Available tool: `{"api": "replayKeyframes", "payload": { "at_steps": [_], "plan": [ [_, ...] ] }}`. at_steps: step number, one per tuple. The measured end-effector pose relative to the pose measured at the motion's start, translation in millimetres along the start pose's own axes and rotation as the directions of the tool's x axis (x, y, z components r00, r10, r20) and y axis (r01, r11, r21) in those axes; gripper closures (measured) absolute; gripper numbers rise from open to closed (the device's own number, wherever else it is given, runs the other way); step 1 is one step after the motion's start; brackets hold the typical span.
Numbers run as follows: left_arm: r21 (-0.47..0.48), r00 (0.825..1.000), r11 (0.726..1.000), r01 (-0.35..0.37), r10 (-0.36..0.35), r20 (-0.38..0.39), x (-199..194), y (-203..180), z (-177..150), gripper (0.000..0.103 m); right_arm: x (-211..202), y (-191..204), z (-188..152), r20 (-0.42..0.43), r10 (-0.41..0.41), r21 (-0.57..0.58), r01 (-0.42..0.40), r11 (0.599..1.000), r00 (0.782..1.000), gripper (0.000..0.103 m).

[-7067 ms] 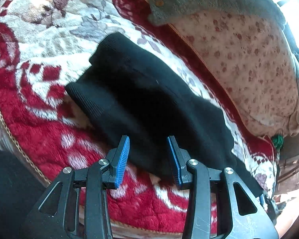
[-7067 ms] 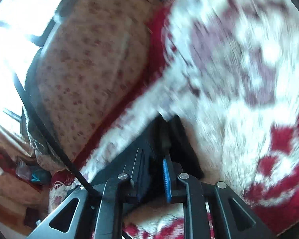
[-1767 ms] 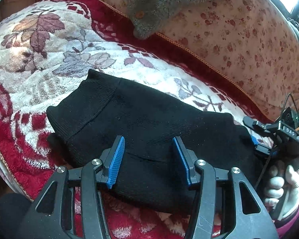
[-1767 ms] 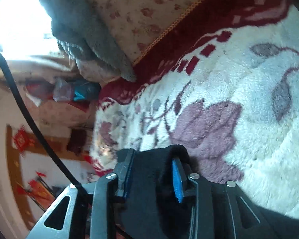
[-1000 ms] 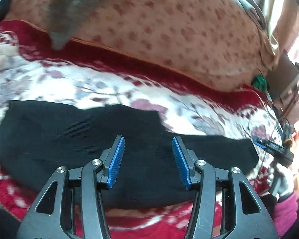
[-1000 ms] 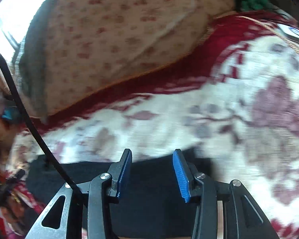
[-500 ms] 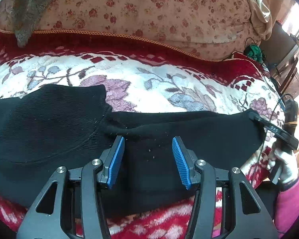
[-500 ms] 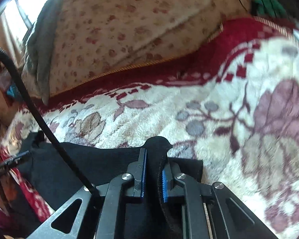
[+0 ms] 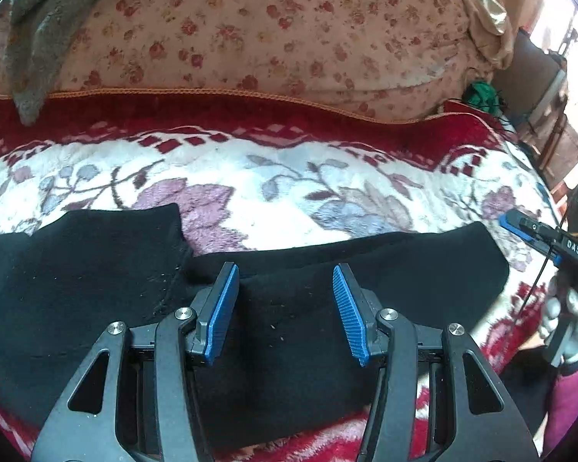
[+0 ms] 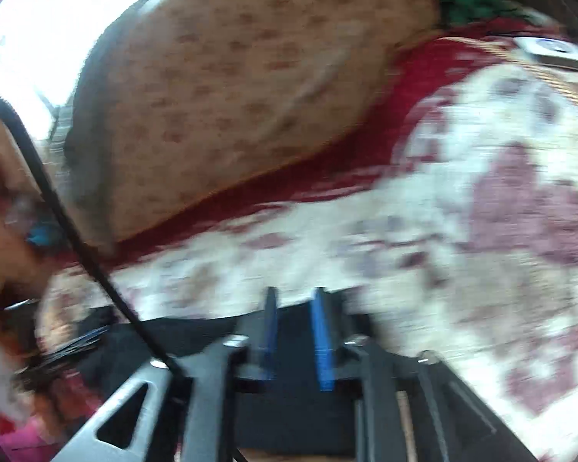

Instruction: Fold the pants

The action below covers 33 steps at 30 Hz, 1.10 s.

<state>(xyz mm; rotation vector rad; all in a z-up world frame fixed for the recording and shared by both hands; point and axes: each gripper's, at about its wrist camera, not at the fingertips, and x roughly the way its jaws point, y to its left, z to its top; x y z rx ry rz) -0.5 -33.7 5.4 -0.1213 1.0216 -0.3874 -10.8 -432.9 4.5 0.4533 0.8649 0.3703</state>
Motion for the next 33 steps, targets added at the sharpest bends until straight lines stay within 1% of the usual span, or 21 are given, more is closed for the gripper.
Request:
{"api": "replayKeyframes", "payload": {
  "at_steps": [1,2,5,6,8,9,12,13,16,18,19,21,23,24,25,26,27,28,29,33],
  "plan": [
    [0.011,1.000,1.000,0.006,-0.006,-0.011,0,0,-1,0.053,5,14,1,-0.014,0.019,-0.051,-0.020,0.999,1.000,0.063],
    [0.014,1.000,1.000,0.009,-0.008,-0.021,-1,1,-2,0.053,10,30,1,-0.032,0.035,-0.104,-0.038,0.994,0.999,0.063],
    [0.011,0.998,0.999,0.038,-0.037,-0.057,-9,5,-14,0.054,41,79,0,-0.123,0.119,-0.247,-0.147,0.958,0.985,0.063],
    [0.002,0.998,0.999,0.041,-0.041,-0.053,-14,6,-19,0.054,54,94,-3,-0.161,0.127,-0.299,-0.170,0.939,0.979,0.063],
    [-0.023,0.998,0.999,0.047,-0.048,-0.036,-27,10,-31,0.053,83,130,-11,-0.240,0.108,-0.442,-0.208,0.873,0.965,0.063],
    [-0.024,0.998,0.998,0.049,-0.050,-0.031,-31,11,-34,0.053,93,142,-16,-0.265,0.109,-0.490,-0.231,0.840,0.958,0.064],
    [-0.022,0.999,0.999,0.030,-0.030,-0.012,-44,14,-48,0.053,125,169,-21,-0.338,0.102,-0.566,-0.289,0.772,0.936,0.065],
    [-0.027,1.000,0.999,0.024,-0.025,-0.015,-46,17,-52,0.053,132,173,-24,-0.355,0.094,-0.582,-0.299,0.756,0.930,0.065],
    [-0.073,0.999,0.997,0.028,-0.029,-0.022,-47,28,-57,0.053,154,186,-31,-0.420,0.068,-0.624,-0.342,0.702,0.905,0.065],
    [-0.100,0.999,0.995,0.032,-0.034,-0.024,-46,34,-56,0.053,167,190,-37,-0.440,0.032,-0.655,-0.345,0.672,0.898,0.065],
    [-0.111,0.999,0.993,0.035,-0.037,-0.021,-46,37,-55,0.054,174,190,-38,-0.450,0.021,-0.660,-0.348,0.665,0.893,0.065],
    [-0.117,0.999,0.992,0.040,-0.042,-0.014,-47,40,-53,0.053,184,191,-41,-0.488,0.010,-0.659,-0.376,0.651,0.873,0.065],
    [-0.118,0.999,0.992,0.043,-0.044,-0.012,-45,41,-50,0.053,188,189,-42,-0.506,0.016,-0.664,-0.402,0.630,0.862,0.065],
    [-0.122,0.999,0.991,0.047,-0.049,-0.011,-44,42,-49,0.053,190,190,-42,-0.518,0.025,-0.659,-0.417,0.626,0.855,0.072],
    [-0.123,0.998,0.991,0.052,-0.054,-0.011,-43,41,-49,0.053,189,191,-42,-0.517,0.022,-0.664,-0.417,0.621,0.856,0.080],
    [-0.122,0.998,0.991,0.056,-0.058,-0.013,-42,41,-49,0.053,188,194,-44,-0.508,0.009,-0.684,-0.410,0.603,0.861,0.084],
    [-0.121,0.998,0.991,0.056,-0.058,-0.015,-41,40,-48,0.053,187,197,-46,-0.500,-0.002,-0.701,-0.403,0.589,0.866,0.093],
    [-0.120,0.998,0.991,0.056,-0.058,-0.018,-39,40,-47,0.053,185,200,-49,-0.480,-0.024,-0.729,-0.384,0.567,0.877,0.096],
    [-0.121,0.998,0.991,0.057,-0.060,-0.019,-38,39,-46,0.054,185,201,-50,-0.471,-0.032,-0.738,-0.374,0.562,0.882,0.096],
    [-0.127,0.998,0.990,0.058,-0.061,-0.018,-33,37,-37,0.054,187,201,-47,-0.427,-0.062,-0.756,-0.319,0.571,0.902,0.098]
  ]
}}
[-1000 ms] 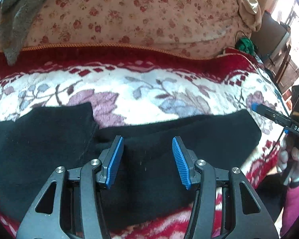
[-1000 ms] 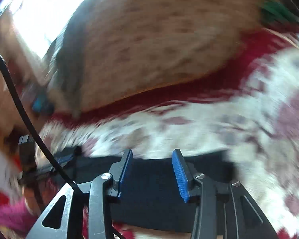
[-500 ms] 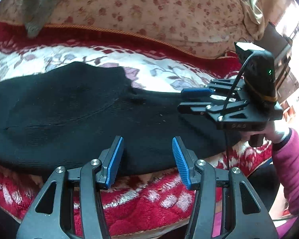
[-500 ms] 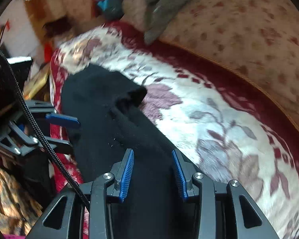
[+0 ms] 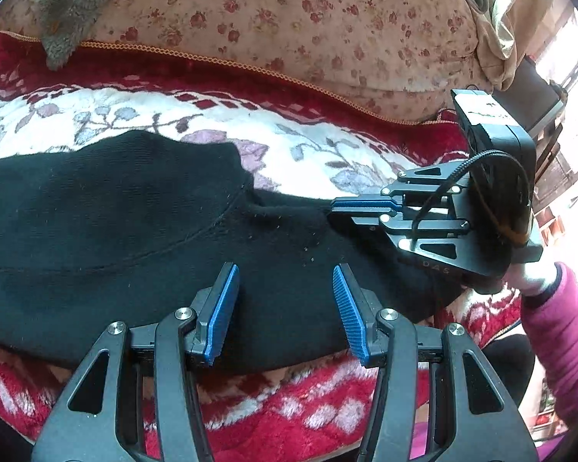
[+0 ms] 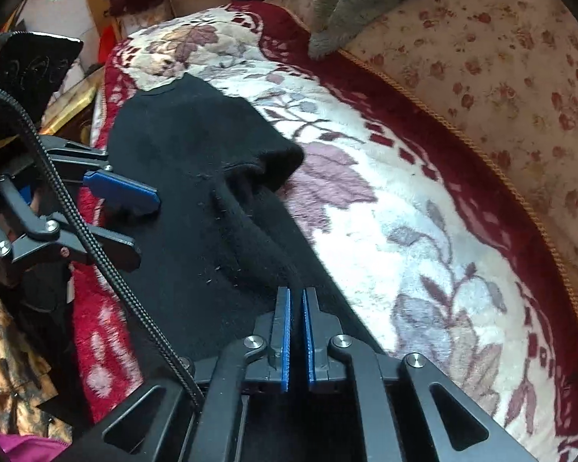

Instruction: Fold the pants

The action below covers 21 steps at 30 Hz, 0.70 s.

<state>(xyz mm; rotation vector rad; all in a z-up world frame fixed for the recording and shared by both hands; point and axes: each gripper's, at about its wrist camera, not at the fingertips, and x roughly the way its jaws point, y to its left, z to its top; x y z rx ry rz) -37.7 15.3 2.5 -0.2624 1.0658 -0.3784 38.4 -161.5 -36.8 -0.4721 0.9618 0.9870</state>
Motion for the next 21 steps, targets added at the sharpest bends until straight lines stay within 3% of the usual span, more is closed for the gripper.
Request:
{"api": "replayKeyframes", "payload": {
  "at_steps": [9,14,16,19,20,21],
  "plan": [
    [-0.008,1.000,1.000,-0.004,0.004,0.013,-1,-2,5,0.054,1,-18,1,0.010,-0.099,0.090,0.098,0.991,0.995,0.099],
    [0.014,1.000,1.000,-0.004,0.004,0.008,0,-9,5,0.054,-11,-25,-13,0.083,-0.047,0.229,0.027,0.973,0.995,0.098],
    [0.027,1.000,1.000,0.007,-0.007,0.005,3,-17,6,0.053,-27,-33,-26,0.089,-0.026,0.366,-0.009,0.931,0.996,0.095],
    [0.067,0.999,0.997,0.043,-0.043,-0.001,8,-37,8,0.053,-65,-33,-65,0.161,-0.057,0.523,-0.036,0.852,0.985,0.091],
    [0.086,0.999,0.995,0.051,-0.051,-0.004,11,-44,8,0.053,-77,-32,-82,0.184,-0.072,0.575,-0.048,0.817,0.980,0.089],
    [0.120,0.998,0.991,0.064,-0.063,-0.014,16,-57,8,0.053,-93,-30,-110,0.213,-0.092,0.658,-0.073,0.749,0.973,0.082]
  ]
}}
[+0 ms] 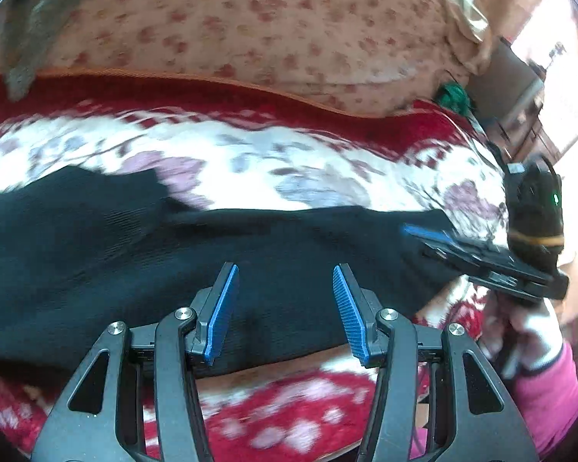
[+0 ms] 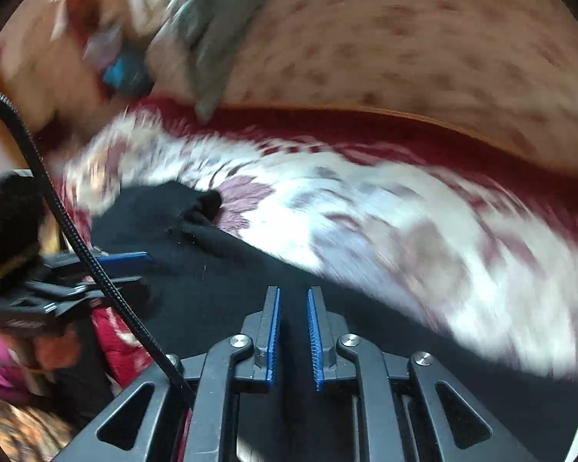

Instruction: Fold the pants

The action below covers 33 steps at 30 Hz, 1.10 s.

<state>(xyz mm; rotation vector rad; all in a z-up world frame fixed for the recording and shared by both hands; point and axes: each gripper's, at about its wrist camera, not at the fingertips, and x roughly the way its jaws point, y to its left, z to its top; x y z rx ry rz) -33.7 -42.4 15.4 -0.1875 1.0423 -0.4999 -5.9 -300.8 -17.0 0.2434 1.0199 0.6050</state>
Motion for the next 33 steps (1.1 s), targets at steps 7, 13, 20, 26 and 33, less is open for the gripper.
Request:
{"api": "replayKeyframes", "payload": {
  "at_steps": [7,13,20,26,33],
  "plan": [
    [0.125,0.993,0.988,0.094,-0.083,-0.086,41,-57,14,0.053,-87,-63,-100,0.096,-0.079,0.371,0.038,0.928,0.992,0.073],
    [0.168,0.971,0.969,0.181,-0.150,-0.186,80,-86,46,0.050,-100,-95,-129,0.159,-0.041,0.555,-0.054,0.830,0.986,0.057],
    [0.209,0.947,0.946,0.248,-0.191,-0.257,119,-107,78,0.050,-86,-125,-125,0.275,-0.031,0.671,-0.169,0.722,0.961,0.054],
    [0.245,0.925,0.929,0.279,-0.192,-0.327,153,-121,94,0.050,-89,-150,-125,0.381,-0.028,0.690,-0.264,0.674,0.924,0.065],
    [0.276,0.850,0.871,0.407,-0.250,-0.464,182,-133,100,0.050,-97,-153,-131,0.474,0.032,0.617,-0.358,0.701,0.880,0.086]
  ]
}}
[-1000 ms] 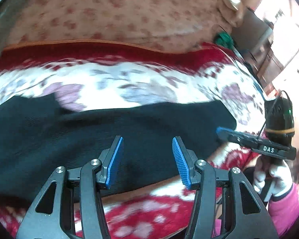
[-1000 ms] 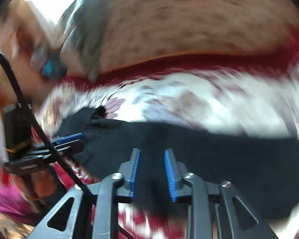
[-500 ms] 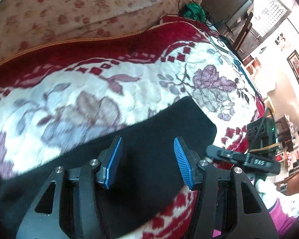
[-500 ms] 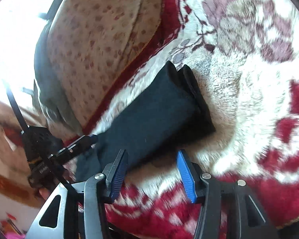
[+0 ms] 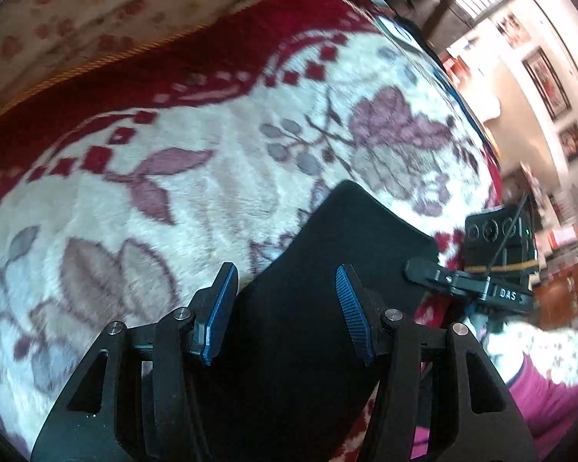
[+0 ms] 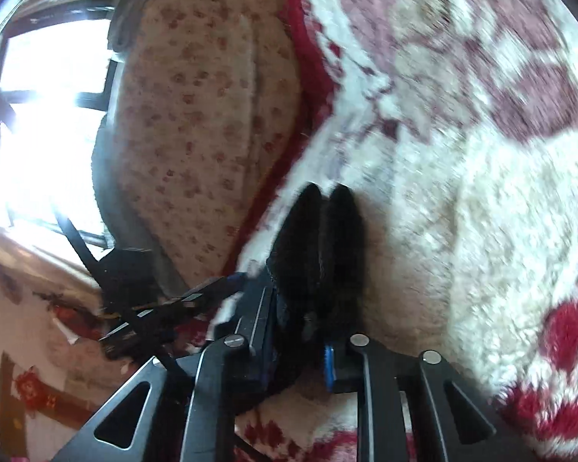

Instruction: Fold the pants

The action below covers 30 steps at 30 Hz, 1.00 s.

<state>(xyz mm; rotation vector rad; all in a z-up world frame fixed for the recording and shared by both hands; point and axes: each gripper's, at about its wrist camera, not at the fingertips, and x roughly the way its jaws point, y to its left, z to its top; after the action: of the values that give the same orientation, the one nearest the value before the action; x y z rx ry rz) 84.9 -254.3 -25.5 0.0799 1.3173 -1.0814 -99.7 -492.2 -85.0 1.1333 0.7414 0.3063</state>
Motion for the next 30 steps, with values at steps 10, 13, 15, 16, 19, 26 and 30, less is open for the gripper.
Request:
{"api": "replayKeyframes", "payload": {
  "at_steps": [10,13,15,16,19,26,30],
  "plan": [
    [0.173,0.978,0.978,0.120,-0.087,-0.187,30,-2,18,0.050,-1,-15,-3,-0.038,-0.020,0.040,0.021,0.999,0.999,0.087],
    [0.224,0.967,0.961,0.163,-0.110,-0.230,39,-10,19,0.032,0,-19,-1,-0.024,-0.015,0.047,0.016,0.999,1.000,0.088],
    [0.262,0.960,0.946,0.189,-0.122,-0.250,46,-19,18,0.021,2,-21,1,-0.018,-0.010,0.049,0.011,0.999,1.000,0.088],
    [0.280,0.960,0.942,0.187,-0.114,-0.257,49,-23,17,0.018,3,-21,2,-0.017,-0.011,0.047,0.012,0.999,1.000,0.088],
    [0.338,0.964,0.930,0.146,-0.057,-0.260,52,-33,14,0.018,4,-23,3,-0.011,-0.003,0.050,0.003,0.999,1.000,0.088],
    [0.283,0.980,0.951,0.121,-0.068,-0.189,41,-19,13,0.086,9,-21,5,-0.016,0.055,0.068,-0.054,0.996,0.998,0.091],
    [0.307,0.989,0.947,0.094,-0.052,-0.141,32,-25,7,0.088,9,-15,5,-0.009,0.133,0.083,-0.131,0.988,0.991,0.092]
  ]
}}
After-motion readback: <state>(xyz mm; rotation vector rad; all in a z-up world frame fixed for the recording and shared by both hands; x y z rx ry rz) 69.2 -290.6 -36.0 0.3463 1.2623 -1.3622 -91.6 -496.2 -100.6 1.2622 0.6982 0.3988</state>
